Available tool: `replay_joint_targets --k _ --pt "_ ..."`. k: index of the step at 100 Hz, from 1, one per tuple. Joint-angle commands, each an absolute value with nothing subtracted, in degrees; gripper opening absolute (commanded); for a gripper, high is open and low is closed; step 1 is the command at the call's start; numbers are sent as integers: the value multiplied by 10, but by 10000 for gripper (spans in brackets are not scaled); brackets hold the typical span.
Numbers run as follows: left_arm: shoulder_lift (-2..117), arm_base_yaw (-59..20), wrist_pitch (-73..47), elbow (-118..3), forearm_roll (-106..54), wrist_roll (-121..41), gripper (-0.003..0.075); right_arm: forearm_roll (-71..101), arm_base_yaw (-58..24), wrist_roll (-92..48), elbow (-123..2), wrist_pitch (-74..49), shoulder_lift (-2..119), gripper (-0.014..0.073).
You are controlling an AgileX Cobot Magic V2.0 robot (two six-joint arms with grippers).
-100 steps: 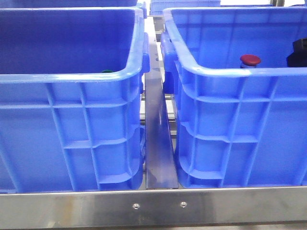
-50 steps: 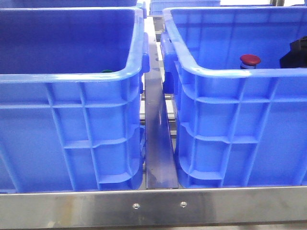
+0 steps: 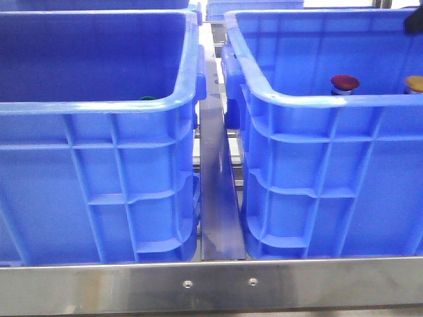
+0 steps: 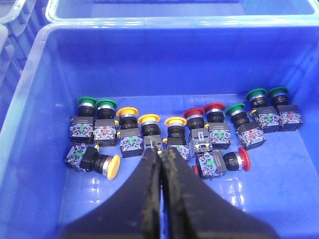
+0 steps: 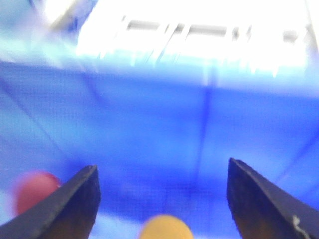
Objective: Pick red and yellow buttons and place in box
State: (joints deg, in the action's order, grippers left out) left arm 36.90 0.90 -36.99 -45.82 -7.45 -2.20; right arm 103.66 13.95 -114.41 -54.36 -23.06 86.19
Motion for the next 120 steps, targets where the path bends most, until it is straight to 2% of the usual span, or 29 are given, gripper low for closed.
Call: replay_joint_targets --k 1,28,45,88,110,115,120 --pt "369 10 -333 -474 -86 -21 -19 1109 139 -1135 -536 -235 786 553" --pt "369 10 -333 -474 -87 -21 -19 1109 75 -1133 -477 -88 624 553" --pt "369 10 -333 -474 -90 -21 -19 1109 35 -1133 -423 -40 535 551" --pt "369 10 -333 -474 -90 -21 -19 1109 20 -1115 -323 -33 330 552" --pt "369 10 -333 -474 -90 -21 -19 1109 20 -1115 -297 -33 263 552" --pt "369 10 -333 -474 -90 -21 -19 1109 20 -1115 -297 -33 257 537" --pt "369 10 -333 -474 -90 -21 -19 1109 20 -1115 -297 -35 255 487"
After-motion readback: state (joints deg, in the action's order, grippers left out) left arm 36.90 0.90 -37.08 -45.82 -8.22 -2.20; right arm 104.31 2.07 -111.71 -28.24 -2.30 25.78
